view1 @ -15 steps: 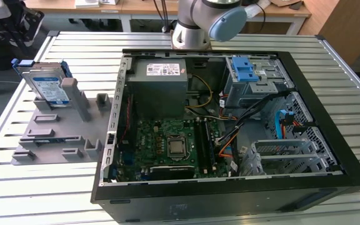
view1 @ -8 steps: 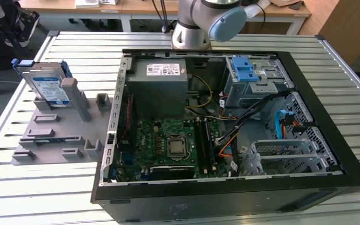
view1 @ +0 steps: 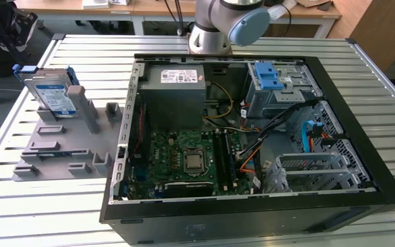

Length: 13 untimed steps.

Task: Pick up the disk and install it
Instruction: 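Reach for the disk, then pick up the disk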

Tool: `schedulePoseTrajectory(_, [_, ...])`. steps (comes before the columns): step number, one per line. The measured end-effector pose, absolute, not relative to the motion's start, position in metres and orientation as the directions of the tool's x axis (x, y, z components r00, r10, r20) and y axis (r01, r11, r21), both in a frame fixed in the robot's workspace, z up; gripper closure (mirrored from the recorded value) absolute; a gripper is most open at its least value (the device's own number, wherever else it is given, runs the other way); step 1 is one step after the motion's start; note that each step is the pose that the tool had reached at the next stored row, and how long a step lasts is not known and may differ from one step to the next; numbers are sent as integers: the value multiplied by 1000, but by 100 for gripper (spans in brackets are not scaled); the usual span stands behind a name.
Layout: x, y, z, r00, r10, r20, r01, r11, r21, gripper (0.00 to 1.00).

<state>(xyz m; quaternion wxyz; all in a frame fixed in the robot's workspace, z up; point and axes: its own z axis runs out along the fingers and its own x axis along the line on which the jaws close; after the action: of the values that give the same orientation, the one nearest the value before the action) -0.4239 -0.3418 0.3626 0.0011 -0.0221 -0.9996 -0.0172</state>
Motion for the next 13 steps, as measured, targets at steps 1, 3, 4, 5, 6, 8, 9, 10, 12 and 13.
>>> schedulePoseTrajectory(1, [-425, -342, 363, -999, 44, 3, 44, 998, 34, 89])
schedulePoseTrajectory(3, [-426, -342, 363, -999, 44, 3, 44, 998, 34, 89])
schedulePoseTrajectory(4, [-426, -342, 363, -999, 44, 3, 44, 998, 34, 89])
schedulePoseTrajectory(5, [-426, -342, 363, -999, 44, 3, 44, 998, 34, 89])
schedulePoseTrajectory(6, [-426, -342, 363, -999, 44, 3, 44, 998, 34, 89])
schedulePoseTrajectory(8, [-426, -342, 363, -999, 44, 3, 44, 998, 34, 89])
schedulePoseTrajectory(9, [-426, -342, 363, -999, 44, 3, 44, 998, 34, 89])
schedulePoseTrajectory(10, [-426, -342, 363, -999, 44, 3, 44, 998, 34, 89])
schedulePoseTrajectory(12, [-426, -342, 363, -999, 44, 3, 44, 998, 34, 89])
schedulePoseTrajectory(13, [-426, -342, 362, -999, 42, 3, 42, 999, 34, 89])
